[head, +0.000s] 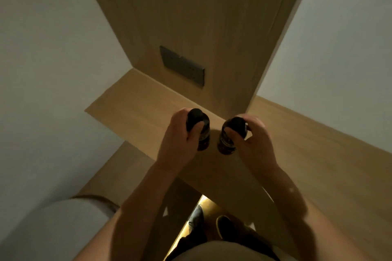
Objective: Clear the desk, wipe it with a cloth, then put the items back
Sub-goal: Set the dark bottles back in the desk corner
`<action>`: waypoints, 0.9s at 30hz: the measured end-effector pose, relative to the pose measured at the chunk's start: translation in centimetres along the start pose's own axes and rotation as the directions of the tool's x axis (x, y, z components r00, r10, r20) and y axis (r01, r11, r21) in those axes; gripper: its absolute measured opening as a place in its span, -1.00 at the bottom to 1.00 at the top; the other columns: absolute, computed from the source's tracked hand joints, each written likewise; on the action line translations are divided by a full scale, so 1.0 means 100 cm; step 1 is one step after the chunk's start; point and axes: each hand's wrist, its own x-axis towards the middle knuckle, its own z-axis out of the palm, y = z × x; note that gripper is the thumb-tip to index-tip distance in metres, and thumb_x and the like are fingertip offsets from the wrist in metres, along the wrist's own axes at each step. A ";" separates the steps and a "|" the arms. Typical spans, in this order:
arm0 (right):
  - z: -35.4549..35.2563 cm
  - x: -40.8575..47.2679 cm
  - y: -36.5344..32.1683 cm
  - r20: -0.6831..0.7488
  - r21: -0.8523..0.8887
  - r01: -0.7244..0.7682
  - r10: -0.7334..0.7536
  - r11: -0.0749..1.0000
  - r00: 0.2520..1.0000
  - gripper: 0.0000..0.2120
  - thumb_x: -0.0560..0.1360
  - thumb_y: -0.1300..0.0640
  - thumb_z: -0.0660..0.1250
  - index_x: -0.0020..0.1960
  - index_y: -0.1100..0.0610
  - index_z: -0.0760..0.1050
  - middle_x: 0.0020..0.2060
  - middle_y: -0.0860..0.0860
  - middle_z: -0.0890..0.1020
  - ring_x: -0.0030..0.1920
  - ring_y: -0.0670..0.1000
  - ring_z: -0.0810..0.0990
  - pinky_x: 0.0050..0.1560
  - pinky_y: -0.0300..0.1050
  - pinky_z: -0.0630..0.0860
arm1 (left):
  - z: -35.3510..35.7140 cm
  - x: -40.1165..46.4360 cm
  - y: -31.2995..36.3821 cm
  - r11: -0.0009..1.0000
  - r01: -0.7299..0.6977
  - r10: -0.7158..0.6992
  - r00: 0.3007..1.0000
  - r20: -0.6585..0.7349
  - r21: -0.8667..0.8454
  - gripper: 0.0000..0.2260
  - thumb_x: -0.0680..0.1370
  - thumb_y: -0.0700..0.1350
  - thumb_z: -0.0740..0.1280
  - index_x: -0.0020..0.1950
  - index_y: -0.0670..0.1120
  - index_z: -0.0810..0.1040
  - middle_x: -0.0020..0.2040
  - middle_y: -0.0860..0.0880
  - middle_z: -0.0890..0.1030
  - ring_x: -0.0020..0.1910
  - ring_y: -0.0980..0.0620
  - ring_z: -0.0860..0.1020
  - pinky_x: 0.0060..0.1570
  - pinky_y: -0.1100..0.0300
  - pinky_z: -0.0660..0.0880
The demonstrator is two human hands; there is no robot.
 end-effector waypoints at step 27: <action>-0.117 0.088 0.134 -0.264 -0.235 -0.356 0.293 0.904 0.919 -0.77 0.49 0.03 0.46 0.05 0.13 0.56 -0.10 0.04 0.61 -0.08 0.08 0.56 -0.05 -0.02 0.52 | 0.221 0.131 0.103 0.998 0.010 -0.017 0.991 0.134 0.055 -0.82 0.64 -0.07 0.30 0.19 -0.12 0.46 0.12 0.00 0.45 0.10 0.03 0.45 0.05 0.21 0.38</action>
